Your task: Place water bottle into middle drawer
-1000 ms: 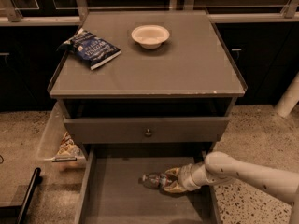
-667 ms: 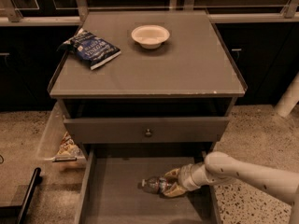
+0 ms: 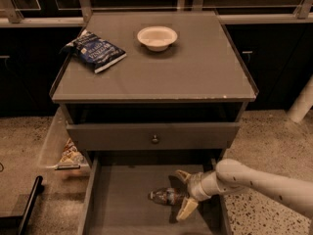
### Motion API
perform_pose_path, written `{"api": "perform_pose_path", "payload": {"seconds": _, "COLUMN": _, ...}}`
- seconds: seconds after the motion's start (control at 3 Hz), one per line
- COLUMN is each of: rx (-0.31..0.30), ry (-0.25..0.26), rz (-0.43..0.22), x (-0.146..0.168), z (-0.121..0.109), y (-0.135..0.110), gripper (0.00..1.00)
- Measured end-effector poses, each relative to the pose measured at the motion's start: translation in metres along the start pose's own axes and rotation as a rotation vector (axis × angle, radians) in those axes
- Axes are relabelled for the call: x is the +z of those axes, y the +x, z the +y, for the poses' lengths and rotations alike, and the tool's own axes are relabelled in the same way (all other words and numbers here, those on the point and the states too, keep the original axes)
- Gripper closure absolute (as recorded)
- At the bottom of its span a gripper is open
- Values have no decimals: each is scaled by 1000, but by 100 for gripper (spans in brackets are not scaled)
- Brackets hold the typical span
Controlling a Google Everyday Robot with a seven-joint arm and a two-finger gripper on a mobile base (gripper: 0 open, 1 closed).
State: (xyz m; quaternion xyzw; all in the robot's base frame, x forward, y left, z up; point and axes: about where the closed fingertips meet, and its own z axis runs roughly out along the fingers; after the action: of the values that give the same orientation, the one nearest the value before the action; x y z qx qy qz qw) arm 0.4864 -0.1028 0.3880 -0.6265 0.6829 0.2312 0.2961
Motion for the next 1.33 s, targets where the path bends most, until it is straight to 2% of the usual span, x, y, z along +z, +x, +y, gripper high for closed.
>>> {"api": "perform_pose_path", "payload": {"seconds": 0.33, "rx": -13, "ry": -20, "rz": 0, "x": -29, "z": 13, "y": -13, "gripper": 0}}
{"api": "perform_pose_path", "payload": {"seconds": 0.67, "rx": -54, "ry": -26, "rz": -1, "x": -67, "z": 25, "y": -33, "gripper": 0}}
{"api": "perform_pose_path", "payload": {"seconds": 1.0, "rx": -93, "ry": -22, "rz": -3, "x": -108, "z": 35, "y": -49, "gripper": 0}}
{"api": "perform_pose_path", "payload": {"seconds": 1.33, "rx": -133, "ry": 10, "rz": 9, "x": -148, "z": 43, "y": -64, "gripper": 0}}
